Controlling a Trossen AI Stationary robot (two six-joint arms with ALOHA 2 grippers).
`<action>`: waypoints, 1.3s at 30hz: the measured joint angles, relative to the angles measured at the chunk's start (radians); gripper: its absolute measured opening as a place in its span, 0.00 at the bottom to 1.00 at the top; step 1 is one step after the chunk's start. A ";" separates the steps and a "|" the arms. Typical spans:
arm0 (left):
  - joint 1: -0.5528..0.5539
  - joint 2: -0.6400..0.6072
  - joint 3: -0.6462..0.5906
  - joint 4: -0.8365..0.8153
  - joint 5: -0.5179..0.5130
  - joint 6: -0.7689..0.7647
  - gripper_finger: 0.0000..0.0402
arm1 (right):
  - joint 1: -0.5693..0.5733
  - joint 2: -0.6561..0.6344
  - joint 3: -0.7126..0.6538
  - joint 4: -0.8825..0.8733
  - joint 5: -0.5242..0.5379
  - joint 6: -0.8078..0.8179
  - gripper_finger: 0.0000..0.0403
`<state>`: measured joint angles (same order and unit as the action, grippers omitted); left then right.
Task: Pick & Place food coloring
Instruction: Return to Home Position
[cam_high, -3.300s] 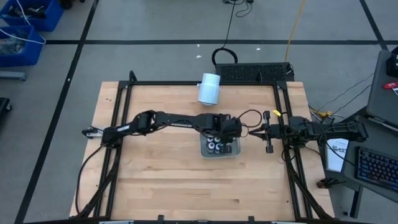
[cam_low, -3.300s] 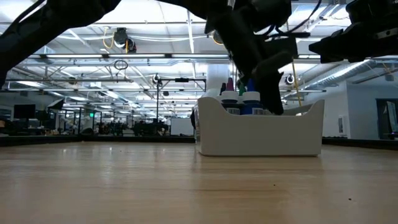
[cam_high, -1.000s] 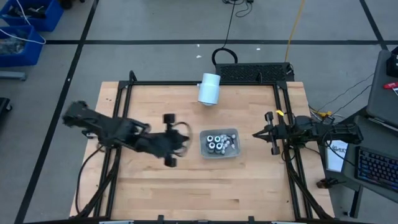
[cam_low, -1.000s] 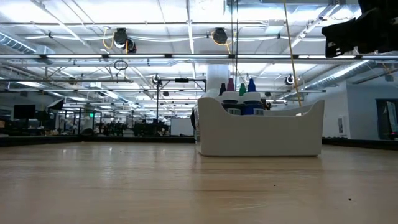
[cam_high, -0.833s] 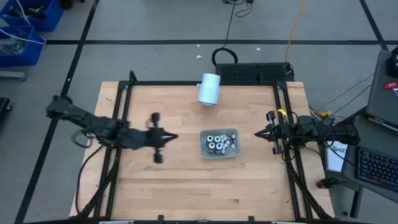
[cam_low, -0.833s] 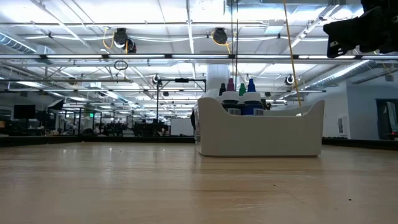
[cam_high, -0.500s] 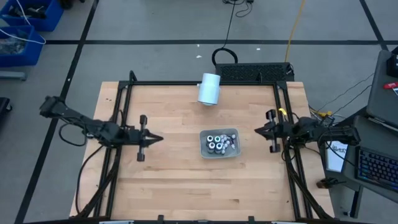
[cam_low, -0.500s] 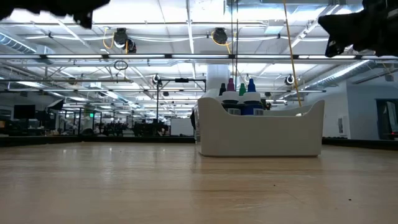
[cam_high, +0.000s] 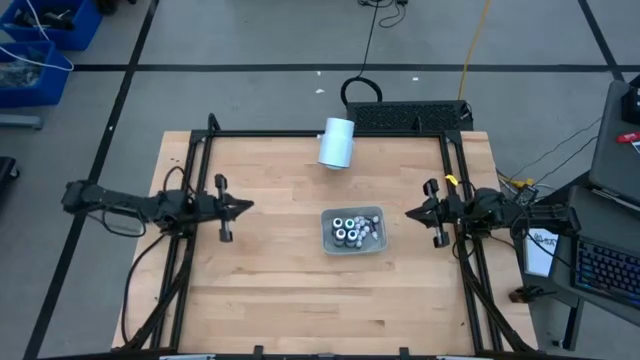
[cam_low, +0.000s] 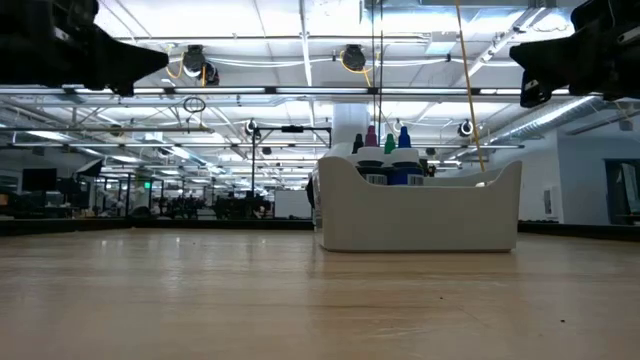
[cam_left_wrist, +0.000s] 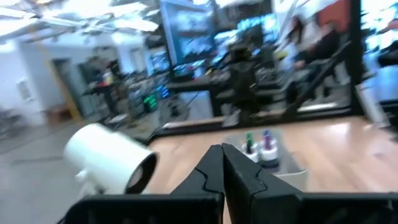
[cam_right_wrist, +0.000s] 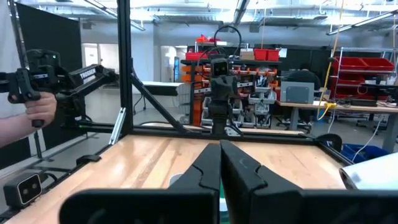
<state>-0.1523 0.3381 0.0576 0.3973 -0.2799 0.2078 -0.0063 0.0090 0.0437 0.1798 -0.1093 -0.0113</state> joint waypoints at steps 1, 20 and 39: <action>0.017 -0.024 -0.012 0.003 0.045 -0.003 0.01 | 0.000 0.000 0.000 -0.001 0.000 0.000 0.00; -0.213 -0.333 -0.047 -0.317 -0.090 0.111 0.00 | 0.000 0.000 -0.002 -0.022 0.001 0.019 0.00; -0.152 -0.332 -0.043 -0.364 0.128 0.059 0.00 | -0.001 0.006 -0.029 -0.056 0.010 0.008 0.00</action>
<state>-0.3047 0.0059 0.0143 0.0336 -0.1521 0.2669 -0.0071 0.0151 0.0143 0.1238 -0.0991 -0.0032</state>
